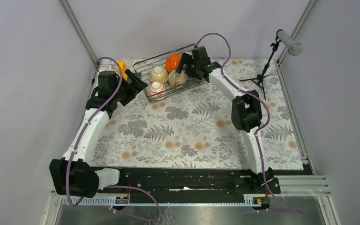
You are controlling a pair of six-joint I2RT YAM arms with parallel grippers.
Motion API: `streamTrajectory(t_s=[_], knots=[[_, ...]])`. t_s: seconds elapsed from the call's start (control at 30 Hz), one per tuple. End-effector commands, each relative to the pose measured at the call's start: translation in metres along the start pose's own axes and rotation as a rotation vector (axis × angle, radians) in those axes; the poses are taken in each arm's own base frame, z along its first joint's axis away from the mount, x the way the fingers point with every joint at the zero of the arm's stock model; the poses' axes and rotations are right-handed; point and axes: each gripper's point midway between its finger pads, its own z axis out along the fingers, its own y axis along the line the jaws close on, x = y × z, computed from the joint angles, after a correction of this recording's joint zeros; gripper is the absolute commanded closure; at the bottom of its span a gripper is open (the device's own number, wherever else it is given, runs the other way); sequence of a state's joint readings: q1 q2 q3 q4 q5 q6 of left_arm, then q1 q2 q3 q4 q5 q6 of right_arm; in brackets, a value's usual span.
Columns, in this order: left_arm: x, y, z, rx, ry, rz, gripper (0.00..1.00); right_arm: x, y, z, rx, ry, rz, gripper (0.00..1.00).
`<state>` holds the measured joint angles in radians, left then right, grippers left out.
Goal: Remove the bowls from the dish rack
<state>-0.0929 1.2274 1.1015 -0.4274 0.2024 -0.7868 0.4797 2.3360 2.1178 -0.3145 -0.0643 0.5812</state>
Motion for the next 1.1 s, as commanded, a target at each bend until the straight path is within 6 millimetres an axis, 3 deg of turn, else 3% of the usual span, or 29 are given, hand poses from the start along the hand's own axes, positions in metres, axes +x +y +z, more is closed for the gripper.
streamTrajectory(t_s=[0.0, 0.13, 0.43, 0.7, 1.07], knots=[[-0.005, -0.004, -0.012, 0.028, -0.043, 0.01, 0.01, -0.002, 0.008, 0.008, -0.024, -0.009, -0.013, 0.0], [-0.001, -0.002, -0.011, 0.033, -0.036, 0.01, 0.01, 0.001, 0.009, 0.015, -0.036, 0.003, -0.009, 0.0], [-0.005, -0.021, -0.013, 0.12, -0.039, 0.02, 0.01, 0.02, 0.003, 0.029, 0.037, 0.006, -0.037, 0.0], [-0.008, -0.021, -0.013, 0.108, -0.048, 0.016, 0.01, 0.02, -0.009, 0.032, 0.17, -0.042, -0.059, 0.01], [-0.011, -0.018, -0.009, 0.089, -0.057, 0.012, 0.02, 0.021, -0.011, 0.032, 0.186, -0.044, -0.056, 0.19]])
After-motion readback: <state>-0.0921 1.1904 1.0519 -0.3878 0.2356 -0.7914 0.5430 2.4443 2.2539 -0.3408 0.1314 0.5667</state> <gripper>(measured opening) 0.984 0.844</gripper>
